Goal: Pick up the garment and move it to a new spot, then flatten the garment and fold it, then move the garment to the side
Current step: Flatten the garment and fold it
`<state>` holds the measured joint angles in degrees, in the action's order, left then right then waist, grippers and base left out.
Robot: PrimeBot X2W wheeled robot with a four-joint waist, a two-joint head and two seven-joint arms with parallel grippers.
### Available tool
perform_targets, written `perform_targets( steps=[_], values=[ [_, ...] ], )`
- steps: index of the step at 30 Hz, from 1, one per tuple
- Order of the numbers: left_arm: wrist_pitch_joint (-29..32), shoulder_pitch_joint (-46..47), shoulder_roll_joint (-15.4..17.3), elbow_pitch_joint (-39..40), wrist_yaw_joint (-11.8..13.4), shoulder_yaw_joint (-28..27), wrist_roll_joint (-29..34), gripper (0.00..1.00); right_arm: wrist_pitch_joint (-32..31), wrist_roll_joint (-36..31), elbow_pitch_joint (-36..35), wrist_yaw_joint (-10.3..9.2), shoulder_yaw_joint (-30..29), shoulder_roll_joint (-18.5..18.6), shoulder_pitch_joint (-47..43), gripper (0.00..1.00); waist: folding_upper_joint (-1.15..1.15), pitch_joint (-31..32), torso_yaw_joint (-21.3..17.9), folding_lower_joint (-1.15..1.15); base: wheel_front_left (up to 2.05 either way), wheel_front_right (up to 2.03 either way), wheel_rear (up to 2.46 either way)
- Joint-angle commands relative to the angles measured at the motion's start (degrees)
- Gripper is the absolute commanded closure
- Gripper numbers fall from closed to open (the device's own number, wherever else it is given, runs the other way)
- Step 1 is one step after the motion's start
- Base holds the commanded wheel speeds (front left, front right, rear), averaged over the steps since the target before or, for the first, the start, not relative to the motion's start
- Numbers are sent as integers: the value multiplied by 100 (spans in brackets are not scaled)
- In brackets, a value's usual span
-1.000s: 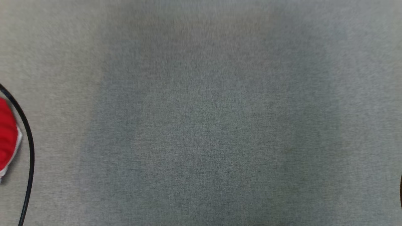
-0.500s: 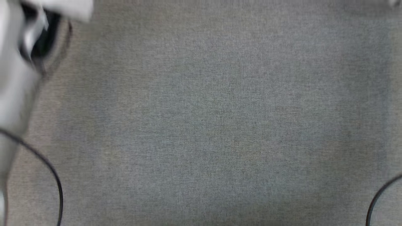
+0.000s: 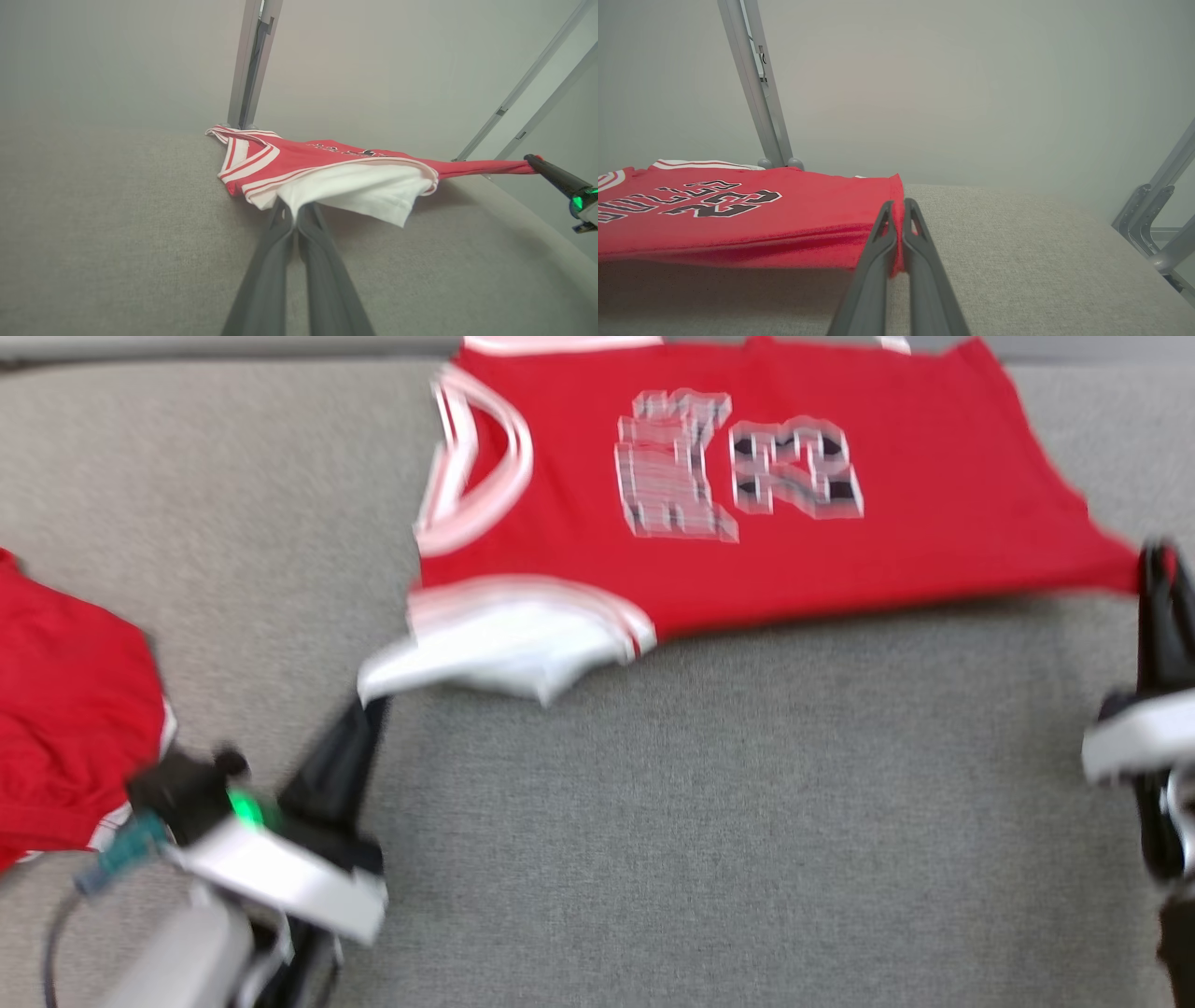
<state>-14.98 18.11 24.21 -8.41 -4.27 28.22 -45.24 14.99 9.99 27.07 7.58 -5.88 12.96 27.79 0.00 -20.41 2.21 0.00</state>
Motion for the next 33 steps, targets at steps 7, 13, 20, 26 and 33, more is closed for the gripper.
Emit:
perform_targets(
  steps=[7, 13, 20, 26, 33],
  values=[
    [60, -1495, 138, 551, 130, 135, -68, 100, 32, 16, -821, -16, 208, 85, -1739, 100, 0, 1043, 239, 0, 0, 0, 0],
    [408, -2294, 514, 1340, 363, 153, -293, 100, 22, -78, -1540, -15, 22, 8, -2991, 100, 0, 1449, 337, 0, 0, 0, 0],
    [918, -2674, 852, 2159, 515, 218, -518, 100, 22, -99, -1915, -15, -308, -148, -3822, 100, 0, 1720, 326, 0, 0, 0, 0],
    [1042, -2355, 979, 2198, 597, 197, -267, 100, 22, -180, -1566, -15, -195, -164, -3560, 100, 0, 1589, 127, 0, 0, 0, 0],
    [1091, -1352, 647, 1601, 339, 357, 35, 100, 22, -223, -693, -15, 88, -85, -2659, 100, 0, 1258, 95, 0, 0, 0, 0]
  ],
)
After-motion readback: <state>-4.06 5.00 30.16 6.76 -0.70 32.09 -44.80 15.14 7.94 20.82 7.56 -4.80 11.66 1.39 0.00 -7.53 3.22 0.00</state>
